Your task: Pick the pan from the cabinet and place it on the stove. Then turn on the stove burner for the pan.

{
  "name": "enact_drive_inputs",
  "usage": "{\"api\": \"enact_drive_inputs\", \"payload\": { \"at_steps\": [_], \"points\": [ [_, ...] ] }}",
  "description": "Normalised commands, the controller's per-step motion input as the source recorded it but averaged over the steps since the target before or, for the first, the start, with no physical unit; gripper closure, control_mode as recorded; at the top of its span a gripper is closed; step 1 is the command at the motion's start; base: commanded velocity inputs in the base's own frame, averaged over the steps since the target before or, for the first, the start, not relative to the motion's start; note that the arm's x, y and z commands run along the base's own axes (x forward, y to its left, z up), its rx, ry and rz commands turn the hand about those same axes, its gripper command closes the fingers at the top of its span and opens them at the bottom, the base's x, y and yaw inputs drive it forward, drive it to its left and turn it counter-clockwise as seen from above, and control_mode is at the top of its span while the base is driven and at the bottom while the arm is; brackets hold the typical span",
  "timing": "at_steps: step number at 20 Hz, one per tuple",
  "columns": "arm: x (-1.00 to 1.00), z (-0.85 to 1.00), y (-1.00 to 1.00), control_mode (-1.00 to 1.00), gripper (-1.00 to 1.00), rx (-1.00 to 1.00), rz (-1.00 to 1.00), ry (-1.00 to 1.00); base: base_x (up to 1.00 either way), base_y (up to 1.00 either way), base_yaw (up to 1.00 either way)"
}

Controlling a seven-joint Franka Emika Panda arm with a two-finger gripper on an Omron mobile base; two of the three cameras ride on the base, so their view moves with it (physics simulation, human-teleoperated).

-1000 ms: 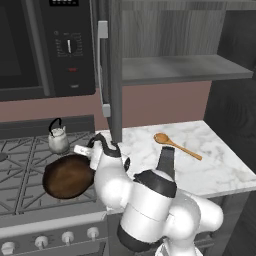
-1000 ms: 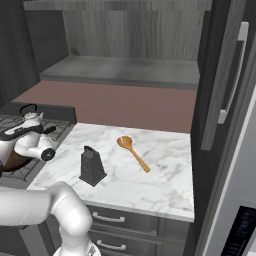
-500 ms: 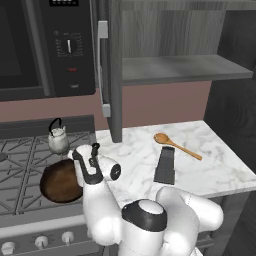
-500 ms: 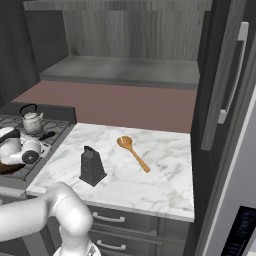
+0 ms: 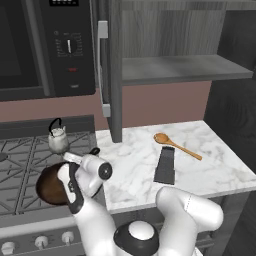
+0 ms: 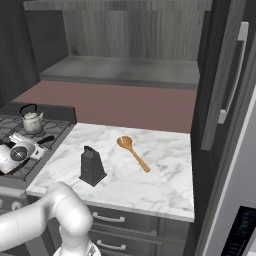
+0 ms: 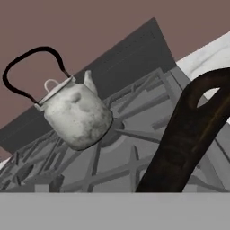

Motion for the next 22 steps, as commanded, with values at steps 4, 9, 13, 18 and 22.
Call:
{"api": "enact_drive_inputs", "payload": {
  "at_steps": [4, 9, 13, 18, 22],
  "points": [
    [0.0, 0.07, 0.0, -1.0, -1.0, -0.05, -0.07, 0.17, 0.0, 0.0, 0.0],
    [0.0, 0.02, 0.0, -1.0, -1.0, -0.02, -0.09, 0.15, 0.0, 0.0, 0.0],
    [0.0, -0.01, 0.0, -1.0, -1.0, 0.0, -0.07, 0.03, 0.0, 0.0, 0.0],
    [0.0, -0.14, 0.0, -1.0, -1.0, 0.0, -0.05, -0.03, 0.0, 0.0, 0.0],
    [0.0, 0.0, 0.0, -1.0, -1.0, 0.0, -0.06, -0.03, 0.0, 0.0, 0.0]
  ]
}}
